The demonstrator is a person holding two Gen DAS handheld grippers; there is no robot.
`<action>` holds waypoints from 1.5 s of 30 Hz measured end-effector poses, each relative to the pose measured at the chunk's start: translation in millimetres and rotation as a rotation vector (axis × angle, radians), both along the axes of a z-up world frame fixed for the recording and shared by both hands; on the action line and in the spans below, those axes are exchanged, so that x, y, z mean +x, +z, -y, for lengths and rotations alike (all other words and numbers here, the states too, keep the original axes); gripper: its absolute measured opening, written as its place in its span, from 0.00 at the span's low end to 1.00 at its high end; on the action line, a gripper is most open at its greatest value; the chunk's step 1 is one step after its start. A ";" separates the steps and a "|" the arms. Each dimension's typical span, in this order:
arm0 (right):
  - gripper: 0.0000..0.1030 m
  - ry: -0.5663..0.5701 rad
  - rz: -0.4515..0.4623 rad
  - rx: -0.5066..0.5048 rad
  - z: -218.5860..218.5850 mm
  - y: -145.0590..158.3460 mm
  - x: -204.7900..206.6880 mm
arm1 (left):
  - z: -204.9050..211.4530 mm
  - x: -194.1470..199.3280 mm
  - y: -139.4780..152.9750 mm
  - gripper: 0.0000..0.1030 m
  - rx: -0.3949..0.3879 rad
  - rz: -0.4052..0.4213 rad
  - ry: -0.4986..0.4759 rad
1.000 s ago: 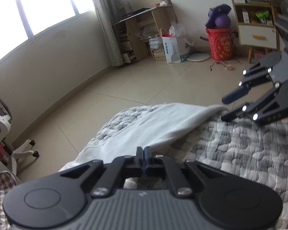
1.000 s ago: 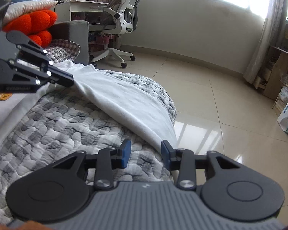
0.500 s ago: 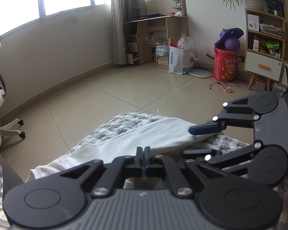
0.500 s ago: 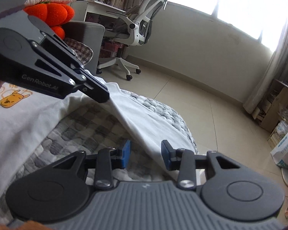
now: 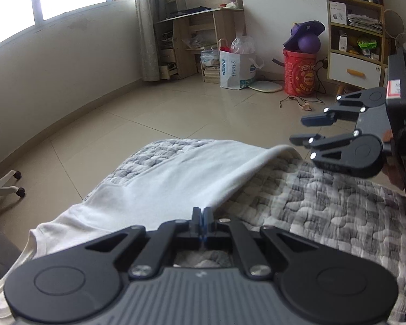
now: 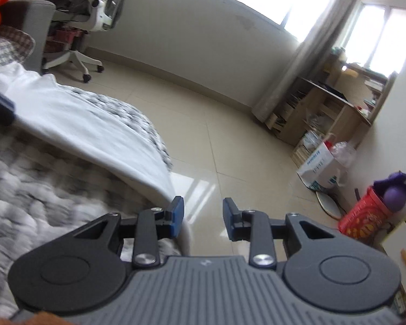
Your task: Fold clothes
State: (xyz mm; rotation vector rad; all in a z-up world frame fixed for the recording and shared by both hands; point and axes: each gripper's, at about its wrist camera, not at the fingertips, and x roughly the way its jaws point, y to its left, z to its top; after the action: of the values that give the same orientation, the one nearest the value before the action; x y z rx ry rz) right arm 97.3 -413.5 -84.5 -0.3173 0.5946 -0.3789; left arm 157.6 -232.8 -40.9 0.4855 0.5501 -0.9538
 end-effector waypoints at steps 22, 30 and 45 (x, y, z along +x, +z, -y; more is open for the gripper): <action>0.31 0.135 0.021 0.342 -6.0 27.3 0.6 | -24.6 -1.4 -1.6 0.29 -0.169 -0.167 0.092; 0.34 0.214 0.008 0.331 -44.8 50.2 5.1 | -70.3 -22.9 11.7 0.45 -0.158 -0.156 0.244; 0.37 0.355 -0.023 0.342 -152.8 92.0 9.1 | -213.4 -49.4 29.2 0.55 -0.148 -0.185 0.541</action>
State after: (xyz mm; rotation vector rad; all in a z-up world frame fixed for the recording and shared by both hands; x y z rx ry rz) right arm 106.5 -260.8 7.4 -0.0945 0.6005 0.0702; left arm 108.2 -19.4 -11.7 0.1004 0.7263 -0.5150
